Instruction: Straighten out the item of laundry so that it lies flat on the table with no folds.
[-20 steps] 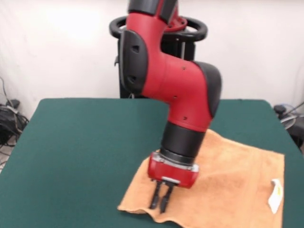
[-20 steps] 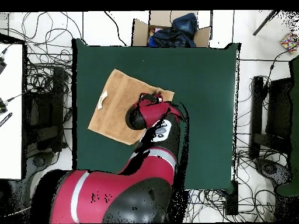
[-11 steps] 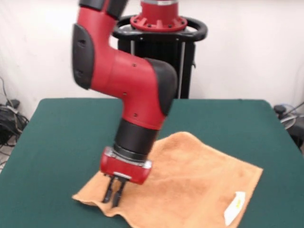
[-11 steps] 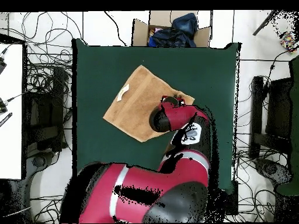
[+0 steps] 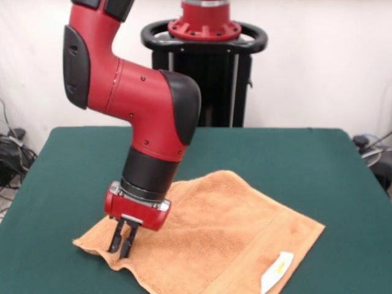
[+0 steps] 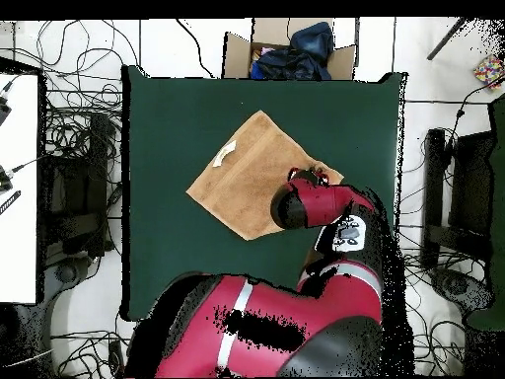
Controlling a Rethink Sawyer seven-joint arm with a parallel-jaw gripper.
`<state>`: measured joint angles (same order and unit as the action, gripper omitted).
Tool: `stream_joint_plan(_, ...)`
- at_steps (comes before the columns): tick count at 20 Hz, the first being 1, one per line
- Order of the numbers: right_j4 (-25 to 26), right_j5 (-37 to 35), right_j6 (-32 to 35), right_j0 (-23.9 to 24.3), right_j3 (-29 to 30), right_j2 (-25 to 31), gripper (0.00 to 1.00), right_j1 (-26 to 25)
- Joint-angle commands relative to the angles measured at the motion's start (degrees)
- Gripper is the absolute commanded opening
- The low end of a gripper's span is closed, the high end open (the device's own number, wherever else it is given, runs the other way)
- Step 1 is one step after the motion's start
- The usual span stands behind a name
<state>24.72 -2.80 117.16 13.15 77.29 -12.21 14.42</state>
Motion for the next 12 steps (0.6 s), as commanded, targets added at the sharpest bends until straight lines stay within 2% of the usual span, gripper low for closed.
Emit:
stream_joint_plan(1,4.29,-12.81,-6.83,2.82,6.31,7.49,0.0,-2.4)
stream_joint_plan(12,6.09,-15.95,-7.77,5.58,7.63,7.39,0.0,0.51)
